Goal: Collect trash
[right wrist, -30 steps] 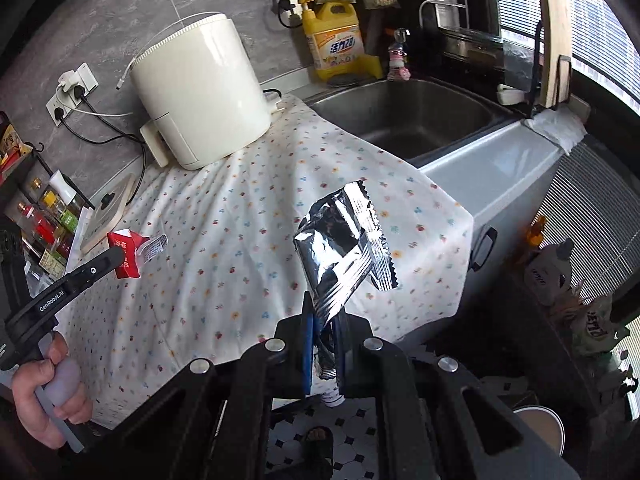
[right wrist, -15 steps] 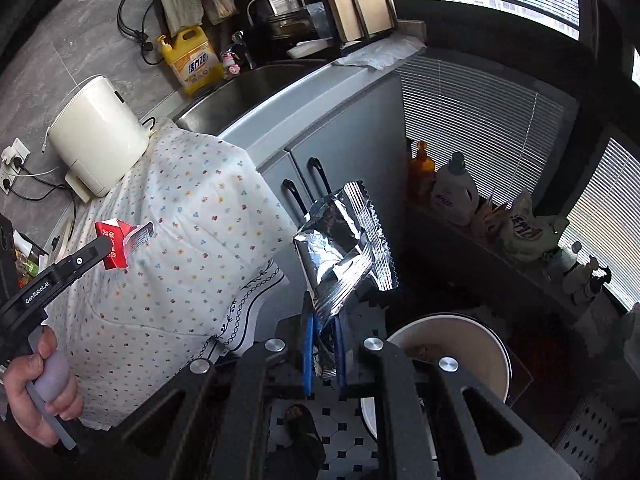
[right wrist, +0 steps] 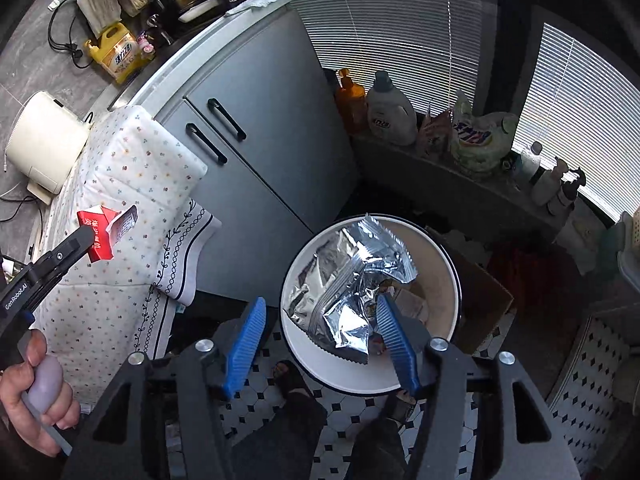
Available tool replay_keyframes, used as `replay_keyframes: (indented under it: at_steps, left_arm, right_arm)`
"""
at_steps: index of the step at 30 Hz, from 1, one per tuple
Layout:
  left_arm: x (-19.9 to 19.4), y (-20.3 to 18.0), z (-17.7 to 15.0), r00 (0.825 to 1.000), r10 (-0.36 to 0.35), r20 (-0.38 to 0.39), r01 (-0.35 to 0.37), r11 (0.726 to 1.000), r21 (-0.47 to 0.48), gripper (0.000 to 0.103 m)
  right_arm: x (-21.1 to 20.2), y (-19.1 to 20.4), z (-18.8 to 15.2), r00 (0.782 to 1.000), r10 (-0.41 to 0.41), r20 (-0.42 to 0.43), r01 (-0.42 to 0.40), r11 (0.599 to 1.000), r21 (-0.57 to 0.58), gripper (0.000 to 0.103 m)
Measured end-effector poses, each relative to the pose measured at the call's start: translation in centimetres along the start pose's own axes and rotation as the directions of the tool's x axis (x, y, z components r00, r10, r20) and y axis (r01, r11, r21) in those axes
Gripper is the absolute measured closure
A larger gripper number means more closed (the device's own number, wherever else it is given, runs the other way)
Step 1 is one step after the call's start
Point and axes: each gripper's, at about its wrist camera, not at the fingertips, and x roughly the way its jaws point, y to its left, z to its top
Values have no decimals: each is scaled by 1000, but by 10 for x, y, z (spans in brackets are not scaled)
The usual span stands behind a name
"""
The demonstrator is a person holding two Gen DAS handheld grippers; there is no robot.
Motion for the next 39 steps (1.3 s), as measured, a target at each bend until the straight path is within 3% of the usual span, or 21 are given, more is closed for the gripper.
replay_keyframes:
  at_steps: [14,15,16,18,22,28,36,39]
  left_arm:
    - [52,-82,-40,995,-73,-69,73,997,4,83]
    - [55,-87,-40,993,-86,-75,87,996,4,75]
    - [56,-91,-40,992,-97,-78,98,995,3,58]
    - [52,-98,-40,993,-107,-54,107,994,7,39]
    - [40,-104,-37,995,-92,-30,92,996,10,28]
    - [6,-98,-34,999,-36,9,36,999,-15,19]
    - [-72,-83,-30,991,78,109,-72,996,-62,6]
    - [-100,-74,-27,984,112,137,-102,992,-76,6]
  right_arm:
    - [-50,-75,-14,998,-12,54,12,1000,7,36]
    - [-53,-79,-15,998,-12,58,11,1000,8,36]
    - [-56,-82,-15,998,-11,62,10,1000,9,36]
    - [-59,-86,-16,998,-9,68,9,1000,6,36]
    - [-62,-90,-16,997,4,73,-4,1000,-1,35]
    - [-65,-79,-14,996,41,82,-39,999,-27,27]
    - [-93,-50,-6,988,85,131,-73,992,-99,13]
    - [-107,-39,-4,982,90,165,-74,992,-102,9]
